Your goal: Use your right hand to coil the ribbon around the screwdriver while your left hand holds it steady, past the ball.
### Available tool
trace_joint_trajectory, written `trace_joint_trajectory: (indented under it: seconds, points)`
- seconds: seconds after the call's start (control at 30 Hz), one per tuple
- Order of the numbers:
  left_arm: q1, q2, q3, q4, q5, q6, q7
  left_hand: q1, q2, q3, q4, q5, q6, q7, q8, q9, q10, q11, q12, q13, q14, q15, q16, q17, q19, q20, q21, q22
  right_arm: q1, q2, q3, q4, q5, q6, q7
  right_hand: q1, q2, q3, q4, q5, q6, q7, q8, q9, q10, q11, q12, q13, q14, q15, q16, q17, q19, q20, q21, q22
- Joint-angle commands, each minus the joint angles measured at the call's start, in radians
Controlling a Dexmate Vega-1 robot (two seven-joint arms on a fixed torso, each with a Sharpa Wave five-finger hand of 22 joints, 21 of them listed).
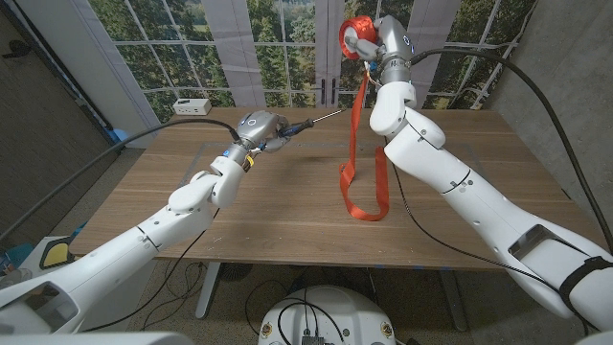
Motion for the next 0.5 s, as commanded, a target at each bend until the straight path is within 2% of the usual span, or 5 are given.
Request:
trace_joint_trajectory:
  seconds: [0.03, 0.27, 0.3, 0.5]
  points:
    - [-0.018, -0.011, 0.015, 0.013, 0.002, -0.010, 0.014, 0.081, 0.091, 0.074, -0.025, 0.018, 0.149, -0.085, 0.053, 0.069, 0.173, -0.168, 0.000, 0.163, 0.036, -0.055, -0.001, 0.002, 0.001, 0.001, 0.006, -0.001, -0.042, -0.020, -0.046, -0.124, -0.099, -0.054, 0.045, 0.129, 0.119, 0.007, 0.000, 0.003, 0.176, -0.037, 0.189, 0.127, 0.099, -0.056, 0.090, 0.096, 0.037, -0.111, 0.008, 0.001, 0.004, 0.007, 0.007, 0.000]
    - [-0.011, -0.009, 0.016, 0.003, 0.002, -0.007, 0.017, 0.081, 0.091, 0.075, -0.026, 0.017, 0.150, -0.086, 0.052, 0.070, 0.174, -0.169, -0.001, 0.164, 0.037, -0.055, -0.002, 0.003, 0.005, 0.000, 0.007, -0.001, 0.001, 0.014, -0.103, -0.120, -0.142, -0.102, 0.115, 0.132, 0.117, 0.010, -0.003, 0.002, 0.181, -0.036, 0.188, 0.126, 0.102, -0.054, 0.091, 0.094, 0.043, -0.108, 0.011, 0.001, 0.006, 0.011, 0.014, -0.001]
    - [-0.009, -0.007, 0.014, 0.000, -0.001, -0.007, 0.013, 0.081, 0.091, 0.075, -0.026, 0.017, 0.150, -0.085, 0.052, 0.070, 0.174, -0.167, -0.001, 0.163, 0.036, -0.055, -0.002, 0.004, 0.003, 0.001, 0.007, -0.001, 0.005, 0.034, -0.108, -0.113, -0.143, -0.116, 0.118, 0.133, 0.116, 0.010, -0.003, 0.001, 0.181, -0.037, 0.189, 0.126, 0.103, -0.051, 0.092, 0.095, 0.043, -0.108, 0.011, -0.001, 0.008, 0.011, 0.016, -0.001]
    - [0.001, -0.004, 0.011, -0.007, -0.003, -0.002, 0.018, 0.081, 0.091, 0.076, -0.026, 0.016, 0.151, -0.085, 0.050, 0.070, 0.176, -0.166, -0.002, 0.162, 0.038, -0.055, -0.003, 0.005, 0.004, 0.000, 0.008, -0.001, 0.076, 0.078, -0.178, -0.060, -0.173, -0.143, 0.171, 0.137, 0.114, 0.012, -0.006, 0.000, 0.184, -0.026, 0.188, 0.127, 0.111, -0.049, 0.093, 0.091, 0.049, -0.103, 0.015, -0.003, 0.010, 0.015, 0.023, -0.002]
